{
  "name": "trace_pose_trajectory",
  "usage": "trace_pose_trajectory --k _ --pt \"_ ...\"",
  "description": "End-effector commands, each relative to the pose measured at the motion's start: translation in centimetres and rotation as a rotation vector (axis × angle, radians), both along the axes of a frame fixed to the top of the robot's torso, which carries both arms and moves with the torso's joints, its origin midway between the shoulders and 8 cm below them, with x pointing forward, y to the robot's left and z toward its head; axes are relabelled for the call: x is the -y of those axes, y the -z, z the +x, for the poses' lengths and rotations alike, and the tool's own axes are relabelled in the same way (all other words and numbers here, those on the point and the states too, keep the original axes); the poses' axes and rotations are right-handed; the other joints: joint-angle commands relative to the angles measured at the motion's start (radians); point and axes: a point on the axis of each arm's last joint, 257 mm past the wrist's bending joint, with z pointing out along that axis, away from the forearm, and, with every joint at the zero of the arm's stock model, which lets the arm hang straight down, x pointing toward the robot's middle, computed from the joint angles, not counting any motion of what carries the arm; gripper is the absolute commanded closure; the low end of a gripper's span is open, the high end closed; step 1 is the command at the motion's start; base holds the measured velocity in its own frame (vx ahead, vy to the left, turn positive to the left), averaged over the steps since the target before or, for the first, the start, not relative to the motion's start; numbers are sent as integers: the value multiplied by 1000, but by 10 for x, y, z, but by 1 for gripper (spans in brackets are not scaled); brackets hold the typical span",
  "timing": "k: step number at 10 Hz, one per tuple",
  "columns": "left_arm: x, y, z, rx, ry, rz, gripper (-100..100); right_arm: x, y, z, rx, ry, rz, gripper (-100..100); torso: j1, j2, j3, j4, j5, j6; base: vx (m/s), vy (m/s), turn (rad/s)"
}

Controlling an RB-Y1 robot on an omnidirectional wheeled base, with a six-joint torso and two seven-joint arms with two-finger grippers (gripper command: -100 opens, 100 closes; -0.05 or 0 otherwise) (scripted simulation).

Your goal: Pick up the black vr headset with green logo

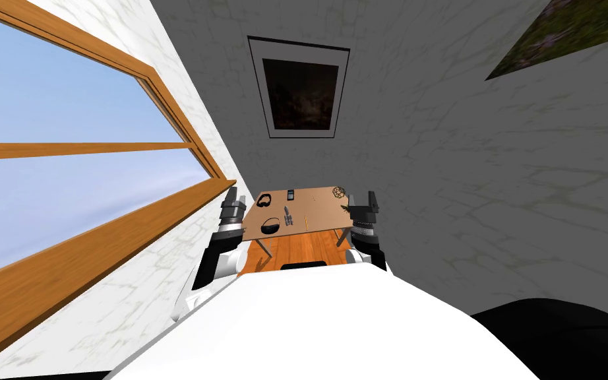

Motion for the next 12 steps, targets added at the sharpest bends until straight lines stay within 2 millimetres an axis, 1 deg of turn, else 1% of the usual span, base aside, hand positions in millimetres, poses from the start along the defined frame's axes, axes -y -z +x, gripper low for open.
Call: trace_pose_trajectory --k 1,2,4,5,6,7,8,9,10,11,12 --pt "-8 10 9 -48 -8 6 -100 0 0 0 0 0 0 0 0 0 0 0 0 0 14 -22 60" --pt "-8 12 11 -58 -9 4 -100 0 0 0 0 0 0 0 0 0 0 0 0 0 13 -20 19" --pt "-19 30 23 -128 -24 2 -100 0 0 0 0 0 0 0 0 0 0 0 0 0 17 -28 53" --pt "-19 33 24 -141 -26 1 -100 0 0 0 0 0 0 0 -1 0 0 0 0 0 15 -28 30" --pt "-25 42 30 -176 -35 -4 -100 0 0 0 0 0 0 0 -1 0 0 0 0 0 15 -25 32" --pt "-26 44 31 -185 -36 -5 -100 0 0 0 0 0 0 0 -1 0 0 0 0 0 11 -18 24" --pt "-32 55 37 -224 -46 -12 -100 0 0 0 0 0 0 0 0 0 0 0 0 0 14 -17 42" --pt "-32 57 37 -231 -46 -13 -100 0 0 0 0 0 0 0 0 0 0 0 0 0 13 -18 27" --pt "-39 68 43 -272 -57 -23 -100 0 0 0 0 0 0 0 0 0 0 0 0 0 15 -20 40" --pt "-39 70 43 -279 -58 -24 -100 0 0 0 0 0 0 0 0 0 0 0 0 0 12 -20 21" --pt "-46 83 49 -323 -69 -36 -100 0 0 0 0 0 0 0 0 0 0 0 0 0 14 -28 33"
